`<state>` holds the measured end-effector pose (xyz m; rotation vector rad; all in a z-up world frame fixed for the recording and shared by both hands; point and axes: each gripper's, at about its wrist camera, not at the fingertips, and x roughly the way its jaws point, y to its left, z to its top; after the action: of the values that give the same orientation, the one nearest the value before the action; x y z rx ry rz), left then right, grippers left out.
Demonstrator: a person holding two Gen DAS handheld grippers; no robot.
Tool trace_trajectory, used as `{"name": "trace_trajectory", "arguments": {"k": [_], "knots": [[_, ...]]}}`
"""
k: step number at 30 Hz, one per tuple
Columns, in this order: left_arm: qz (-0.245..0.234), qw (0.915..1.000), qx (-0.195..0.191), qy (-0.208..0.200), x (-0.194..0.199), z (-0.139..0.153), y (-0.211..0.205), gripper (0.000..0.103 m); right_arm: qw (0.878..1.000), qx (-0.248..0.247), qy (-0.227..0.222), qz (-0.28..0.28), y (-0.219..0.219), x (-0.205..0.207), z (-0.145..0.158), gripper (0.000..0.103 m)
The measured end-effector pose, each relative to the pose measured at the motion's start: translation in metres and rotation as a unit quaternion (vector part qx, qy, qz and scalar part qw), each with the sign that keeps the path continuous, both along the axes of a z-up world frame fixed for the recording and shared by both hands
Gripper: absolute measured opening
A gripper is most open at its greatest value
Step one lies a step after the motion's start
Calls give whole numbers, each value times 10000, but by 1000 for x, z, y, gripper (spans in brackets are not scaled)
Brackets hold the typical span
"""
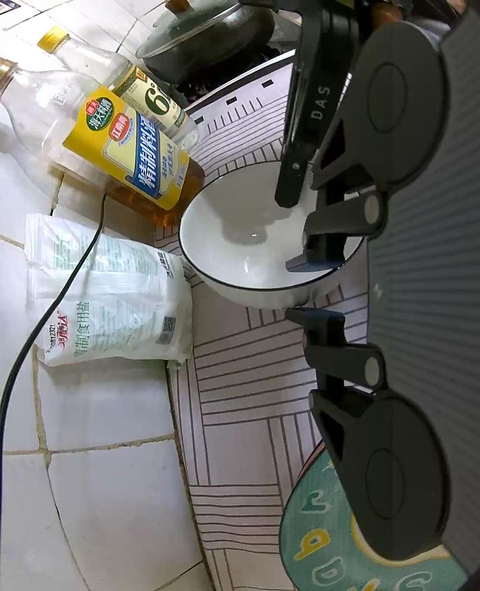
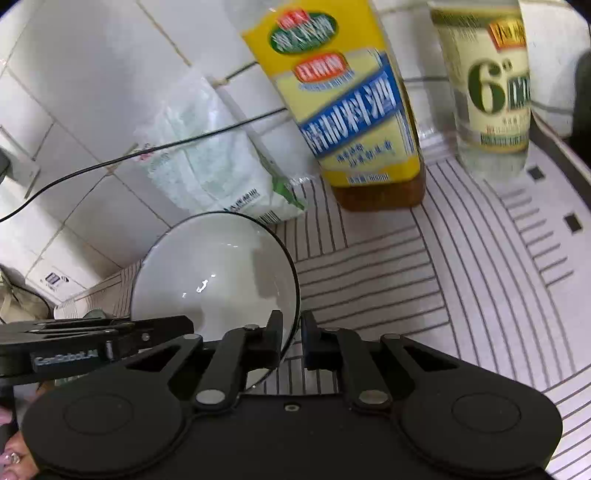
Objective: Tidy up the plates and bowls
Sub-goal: 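Lift the third bowl with both grippers and carry it over the bowl stack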
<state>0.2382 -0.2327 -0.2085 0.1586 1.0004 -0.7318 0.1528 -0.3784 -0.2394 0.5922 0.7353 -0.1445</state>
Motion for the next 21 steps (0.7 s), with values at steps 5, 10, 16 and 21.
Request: {"name": "trace_trajectory", "arguments": {"k": [5, 10, 16, 21], "knots": [[2, 9998, -22, 179, -3, 4, 0, 18, 9999, 25, -99, -56, 1, -6, -2, 12], [-79, 9997, -84, 194, -15, 12, -1, 18, 9993, 49, -351, -154, -4, -18, 15, 12], [-40, 9998, -184, 97, -36, 36, 2, 17, 9983, -95, -520, -227, -2, -36, 44, 12], [-31, 9999, -148, 75, -56, 63, 10, 18, 9974, -54, -689, -217, 7, -59, 61, 12]]}}
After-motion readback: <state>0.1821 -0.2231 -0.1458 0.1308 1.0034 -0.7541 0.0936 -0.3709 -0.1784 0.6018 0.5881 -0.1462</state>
